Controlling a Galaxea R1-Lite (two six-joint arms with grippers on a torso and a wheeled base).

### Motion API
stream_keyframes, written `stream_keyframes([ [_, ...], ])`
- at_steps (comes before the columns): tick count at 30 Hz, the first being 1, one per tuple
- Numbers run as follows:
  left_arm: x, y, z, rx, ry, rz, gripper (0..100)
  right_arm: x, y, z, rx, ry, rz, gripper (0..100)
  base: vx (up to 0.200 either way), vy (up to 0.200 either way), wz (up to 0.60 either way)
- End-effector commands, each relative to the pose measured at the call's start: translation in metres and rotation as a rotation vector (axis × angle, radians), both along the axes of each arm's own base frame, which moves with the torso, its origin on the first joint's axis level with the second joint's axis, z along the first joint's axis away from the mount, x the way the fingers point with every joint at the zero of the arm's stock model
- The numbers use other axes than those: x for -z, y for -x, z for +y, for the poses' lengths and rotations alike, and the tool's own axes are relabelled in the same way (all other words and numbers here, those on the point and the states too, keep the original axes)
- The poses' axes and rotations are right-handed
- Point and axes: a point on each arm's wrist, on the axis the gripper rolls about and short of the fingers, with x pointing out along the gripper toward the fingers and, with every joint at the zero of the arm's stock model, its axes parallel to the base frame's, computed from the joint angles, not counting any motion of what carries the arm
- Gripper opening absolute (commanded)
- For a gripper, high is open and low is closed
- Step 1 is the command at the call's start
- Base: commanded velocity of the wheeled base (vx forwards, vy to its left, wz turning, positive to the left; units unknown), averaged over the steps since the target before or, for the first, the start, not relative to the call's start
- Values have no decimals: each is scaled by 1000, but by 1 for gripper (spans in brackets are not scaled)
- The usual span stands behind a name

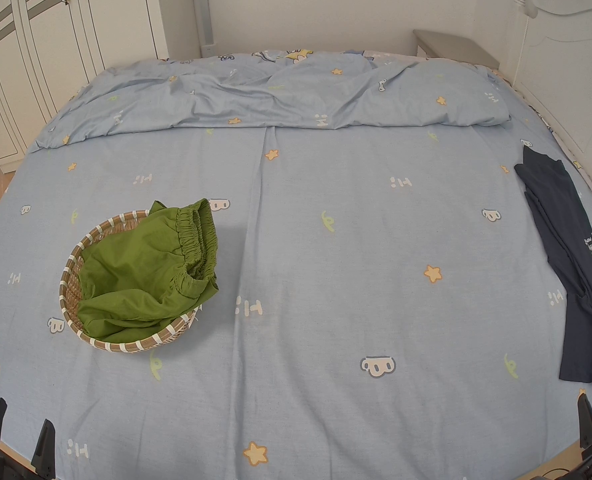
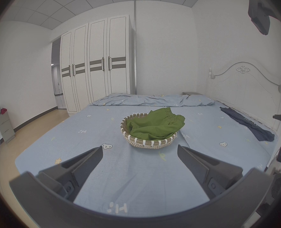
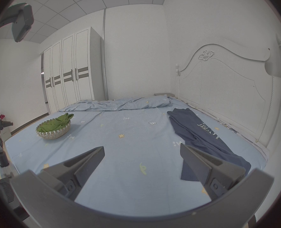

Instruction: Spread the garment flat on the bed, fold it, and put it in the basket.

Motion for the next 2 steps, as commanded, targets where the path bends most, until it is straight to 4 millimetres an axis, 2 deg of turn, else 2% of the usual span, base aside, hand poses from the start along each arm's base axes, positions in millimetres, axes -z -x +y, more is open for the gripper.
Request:
stream_keyframes([
  [1,5,0,0,0,2,5,100,5,-1,0,0,0,13,100,0,0,0],
  [2,5,0,0,0,2,5,100,5,-1,0,2,-4,13,100,0,0,0],
])
